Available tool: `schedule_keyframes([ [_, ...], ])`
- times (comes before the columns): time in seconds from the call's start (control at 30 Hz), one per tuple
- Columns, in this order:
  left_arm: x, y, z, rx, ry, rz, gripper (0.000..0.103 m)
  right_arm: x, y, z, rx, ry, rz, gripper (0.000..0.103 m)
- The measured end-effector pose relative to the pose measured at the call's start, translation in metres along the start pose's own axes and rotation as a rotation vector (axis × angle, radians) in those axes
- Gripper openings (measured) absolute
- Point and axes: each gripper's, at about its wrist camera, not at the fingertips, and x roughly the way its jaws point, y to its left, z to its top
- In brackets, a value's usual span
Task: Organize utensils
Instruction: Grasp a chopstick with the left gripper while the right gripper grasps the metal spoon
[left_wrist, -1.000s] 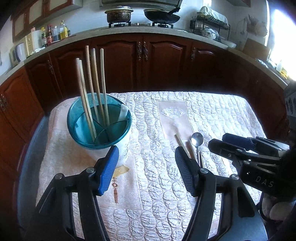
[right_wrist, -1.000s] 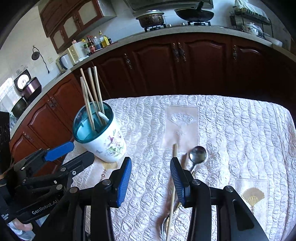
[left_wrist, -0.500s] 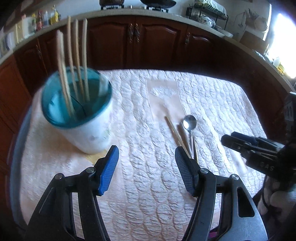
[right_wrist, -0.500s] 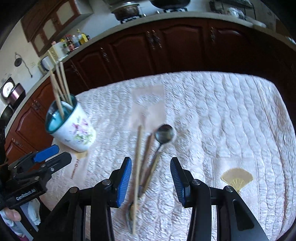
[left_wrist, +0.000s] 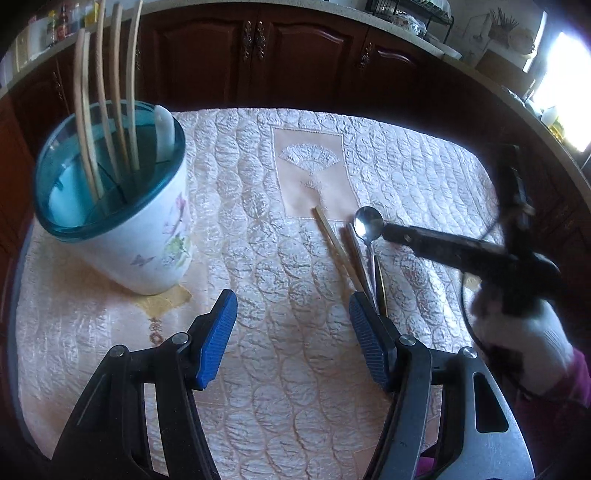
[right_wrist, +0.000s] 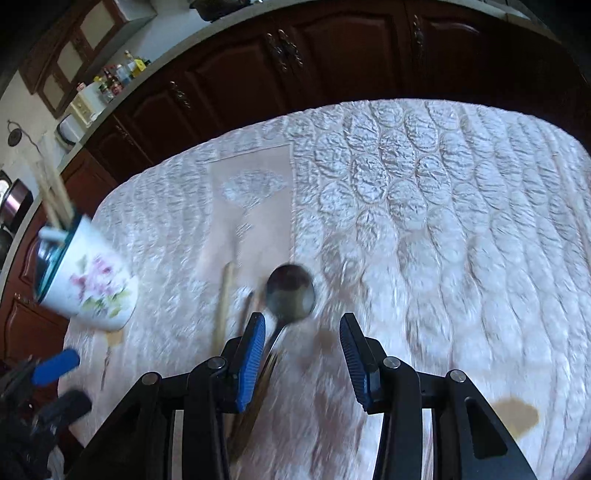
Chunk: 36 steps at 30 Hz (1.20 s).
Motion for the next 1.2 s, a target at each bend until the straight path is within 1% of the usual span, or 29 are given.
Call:
schedule_keyframes([
  [0.07,0.005,-0.002,0.004,-0.002,0.01,-0.011,0.063,0.008,-0.008,0.007,0.014,-0.002,0.035,0.041],
  [0.13,0.012,-0.004,0.008,-0.013,0.022,-0.034,0.063,0.013,-0.011,0.012,0.021,-0.01,0.077,0.036],
  [0.23,0.027,-0.008,0.017,-0.034,0.044,-0.052,0.063,0.024,-0.012,0.016,0.027,-0.006,0.105,0.023],
  [0.3,0.039,-0.01,0.024,-0.056,0.06,-0.07,0.063,0.03,-0.014,0.016,0.043,-0.007,0.127,0.011],
  [0.33,0.044,-0.01,0.028,-0.069,0.07,-0.073,0.063,0.03,-0.017,0.015,0.052,-0.014,0.146,0.011],
  [0.4,0.057,-0.011,0.034,-0.093,0.086,-0.07,0.063,0.026,-0.018,0.012,0.059,-0.021,0.161,0.005],
  [0.53,0.082,-0.012,0.045,-0.137,0.102,-0.049,0.061,0.011,-0.028,0.007,0.069,-0.048,0.17,0.003],
  [0.6,0.092,-0.014,0.052,-0.144,0.104,-0.033,0.059,0.005,-0.038,0.003,0.083,-0.044,0.166,0.003],
  [0.77,0.114,-0.019,0.064,-0.155,0.108,0.006,0.058,0.002,-0.052,-0.001,0.101,-0.031,0.161,0.003],
  [0.8,0.119,-0.019,0.066,-0.155,0.11,0.015,0.056,0.001,-0.053,-0.001,0.107,-0.036,0.164,0.003],
  [0.83,0.123,-0.02,0.068,-0.153,0.114,0.022,0.049,0.001,-0.054,0.0,0.11,-0.039,0.169,0.003],
  [0.87,0.127,-0.021,0.07,-0.151,0.12,0.031,0.046,0.001,-0.055,0.001,0.112,-0.037,0.174,0.004],
  [0.93,0.133,-0.023,0.073,-0.148,0.131,0.041,0.043,0.002,-0.056,0.003,0.104,-0.025,0.182,0.012],
  [0.97,0.134,-0.024,0.073,-0.146,0.133,0.041,0.042,0.003,-0.054,0.003,0.094,-0.022,0.184,0.02],
  [1.0,0.136,-0.025,0.074,-0.142,0.136,0.041,0.038,0.003,-0.053,0.003,0.085,-0.024,0.18,0.024],
  [1.03,0.137,-0.027,0.075,-0.136,0.138,0.043,0.03,0.004,-0.053,0.004,0.078,-0.026,0.176,0.024],
  [1.07,0.138,-0.027,0.075,-0.13,0.14,0.043,0.025,0.006,-0.052,0.004,0.072,-0.025,0.178,0.024],
  [1.1,0.14,-0.028,0.075,-0.129,0.145,0.037,0.015,0.008,-0.05,0.005,0.067,-0.026,0.183,0.024],
  [1.13,0.141,-0.028,0.075,-0.129,0.149,0.031,0.009,0.01,-0.049,0.006,0.061,-0.035,0.184,0.024],
  [1.17,0.14,-0.027,0.074,-0.13,0.149,0.019,0.008,0.012,-0.049,0.006,0.06,-0.038,0.182,0.023],
  [1.2,0.14,-0.026,0.074,-0.131,0.15,0.004,0.008,0.013,-0.048,0.007,0.061,-0.039,0.188,0.019],
])
